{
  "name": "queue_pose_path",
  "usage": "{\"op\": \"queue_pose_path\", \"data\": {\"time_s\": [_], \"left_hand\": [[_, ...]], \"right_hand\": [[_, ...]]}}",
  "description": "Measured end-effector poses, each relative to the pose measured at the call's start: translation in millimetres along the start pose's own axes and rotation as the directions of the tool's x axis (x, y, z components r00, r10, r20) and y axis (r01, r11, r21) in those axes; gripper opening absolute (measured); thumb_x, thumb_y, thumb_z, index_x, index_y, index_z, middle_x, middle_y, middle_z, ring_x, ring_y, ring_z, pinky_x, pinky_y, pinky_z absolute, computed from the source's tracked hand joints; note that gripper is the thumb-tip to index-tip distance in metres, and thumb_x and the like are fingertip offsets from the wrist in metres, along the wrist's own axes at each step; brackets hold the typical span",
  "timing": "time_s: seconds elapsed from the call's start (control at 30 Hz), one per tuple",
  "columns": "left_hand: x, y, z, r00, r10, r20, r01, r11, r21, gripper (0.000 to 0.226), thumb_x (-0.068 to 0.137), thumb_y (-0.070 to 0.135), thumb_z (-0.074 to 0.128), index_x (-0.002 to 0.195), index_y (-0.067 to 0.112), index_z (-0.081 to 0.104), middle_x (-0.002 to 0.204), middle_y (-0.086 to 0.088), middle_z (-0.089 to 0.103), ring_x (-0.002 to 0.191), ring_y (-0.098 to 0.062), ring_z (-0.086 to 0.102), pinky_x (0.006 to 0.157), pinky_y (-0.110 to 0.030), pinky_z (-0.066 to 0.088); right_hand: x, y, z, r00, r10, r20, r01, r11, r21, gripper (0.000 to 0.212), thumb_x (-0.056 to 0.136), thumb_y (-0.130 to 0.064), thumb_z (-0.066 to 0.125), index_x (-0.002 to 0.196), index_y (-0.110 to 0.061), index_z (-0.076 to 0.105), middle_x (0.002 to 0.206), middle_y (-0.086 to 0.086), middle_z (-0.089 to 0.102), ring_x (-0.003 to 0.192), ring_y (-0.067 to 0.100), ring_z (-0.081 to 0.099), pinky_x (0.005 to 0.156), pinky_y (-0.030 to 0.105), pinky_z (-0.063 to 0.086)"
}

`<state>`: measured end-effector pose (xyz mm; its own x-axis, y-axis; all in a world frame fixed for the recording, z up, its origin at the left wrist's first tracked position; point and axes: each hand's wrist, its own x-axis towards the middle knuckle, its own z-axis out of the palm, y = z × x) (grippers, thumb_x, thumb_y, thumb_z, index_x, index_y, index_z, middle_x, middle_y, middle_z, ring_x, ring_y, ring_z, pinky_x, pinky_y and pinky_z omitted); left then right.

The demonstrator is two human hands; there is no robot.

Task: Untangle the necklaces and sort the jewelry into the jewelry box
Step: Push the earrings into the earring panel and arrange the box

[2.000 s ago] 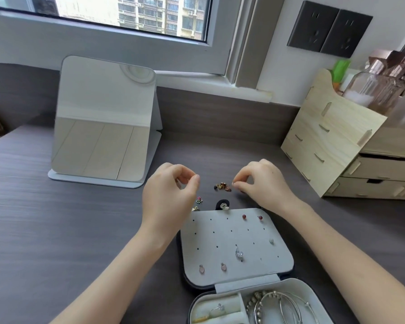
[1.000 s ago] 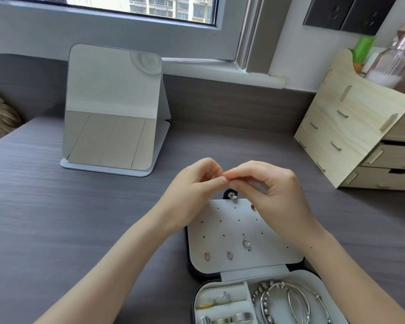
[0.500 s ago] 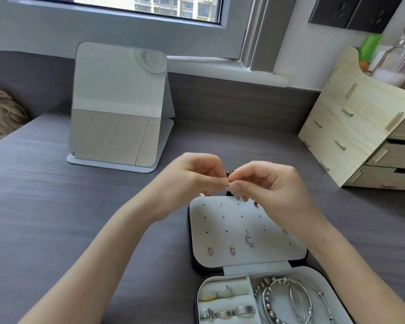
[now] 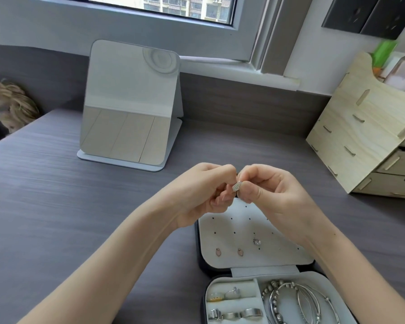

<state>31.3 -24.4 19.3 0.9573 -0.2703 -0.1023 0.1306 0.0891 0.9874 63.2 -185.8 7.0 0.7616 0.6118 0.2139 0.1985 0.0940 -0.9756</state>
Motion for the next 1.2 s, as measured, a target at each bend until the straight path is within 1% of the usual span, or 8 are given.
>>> {"op": "queue_pose_path", "data": {"time_s": [0.1,0.17,0.33,0.5,0.67,0.83,0.97,1.2], "left_hand": [[0,-1,2,0.999,-0.036,-0.007,0.036,0.999,-0.011,0.025,0.083,0.007,0.039,0.058,0.010,0.041,0.051,-0.004,0.036,0.047,-0.013,0.028,0.050,-0.023,0.024],[0,-1,2,0.999,-0.051,-0.016,0.051,0.999,-0.014,0.028,0.083,0.008,0.040,0.056,0.010,0.041,0.052,-0.003,0.036,0.047,-0.012,0.029,0.049,-0.022,0.025],[-2,0,-1,0.999,-0.047,-0.005,0.047,0.998,0.032,0.033,0.084,0.006,0.042,0.051,0.010,0.044,0.052,-0.002,0.038,0.052,-0.013,0.028,0.049,-0.021,0.027],[-2,-1,-4,0.999,-0.049,0.000,0.049,0.998,0.041,0.032,0.084,0.003,0.043,0.052,0.008,0.046,0.051,-0.002,0.040,0.059,-0.016,0.031,0.050,-0.020,0.030],[-3,2,-5,0.998,-0.057,0.027,0.057,0.998,-0.007,0.029,0.087,0.003,0.044,0.059,0.006,0.050,0.053,-0.001,0.041,0.047,-0.008,0.035,0.058,-0.023,0.031],[-4,3,-7,0.996,-0.075,0.053,0.078,0.996,-0.049,0.028,0.090,0.004,0.046,0.063,0.007,0.055,0.054,0.000,0.046,0.047,-0.008,0.036,0.060,-0.023,0.034],[-3,3,-8,0.995,-0.087,0.050,0.090,0.994,-0.063,0.025,0.089,0.004,0.048,0.066,0.006,0.057,0.053,0.000,0.047,0.046,-0.007,0.038,0.066,-0.024,0.037],[-2,2,-9,0.992,-0.118,0.043,0.123,0.985,-0.119,0.030,0.087,0.003,0.045,0.060,0.007,0.056,0.056,-0.003,0.047,0.047,-0.008,0.036,0.060,-0.022,0.036]], "right_hand": [[3,7,0,0.999,0.032,0.011,-0.033,0.994,0.100,0.027,0.073,-0.033,0.077,0.081,-0.010,0.064,0.078,0.011,0.056,0.077,0.028,0.044,0.068,0.025,0.040],[4,9,0,0.997,0.071,0.024,-0.074,0.982,0.173,0.029,0.071,-0.033,0.079,0.082,-0.010,0.064,0.082,0.014,0.056,0.083,0.034,0.042,0.072,0.030,0.039],[6,10,-2,0.990,0.092,0.111,-0.118,0.960,0.254,0.027,0.075,-0.026,0.076,0.082,-0.006,0.061,0.084,0.018,0.060,0.087,0.033,0.058,0.087,0.052,0.032],[6,9,-4,0.981,0.102,0.168,-0.150,0.941,0.303,0.024,0.079,-0.024,0.072,0.084,-0.006,0.058,0.086,0.019,0.060,0.088,0.032,0.059,0.087,0.046,0.039],[7,12,-7,0.975,0.091,0.202,-0.157,0.926,0.342,0.019,0.084,-0.019,0.066,0.087,-0.004,0.055,0.086,0.017,0.060,0.089,0.031,0.060,0.089,0.051,0.034],[8,14,-8,0.971,0.079,0.226,-0.161,0.914,0.373,0.015,0.086,-0.016,0.063,0.086,-0.004,0.055,0.084,0.015,0.060,0.086,0.028,0.061,0.092,0.057,0.027],[8,12,-8,0.962,0.079,0.261,-0.176,0.912,0.371,0.014,0.086,-0.017,0.062,0.084,-0.004,0.056,0.085,0.015,0.061,0.088,0.030,0.061,0.090,0.051,0.036],[8,10,-7,0.959,0.049,0.277,-0.158,0.910,0.384,0.014,0.087,-0.017,0.062,0.084,-0.005,0.055,0.086,0.011,0.058,0.090,0.028,0.060,0.089,0.053,0.037]]}}
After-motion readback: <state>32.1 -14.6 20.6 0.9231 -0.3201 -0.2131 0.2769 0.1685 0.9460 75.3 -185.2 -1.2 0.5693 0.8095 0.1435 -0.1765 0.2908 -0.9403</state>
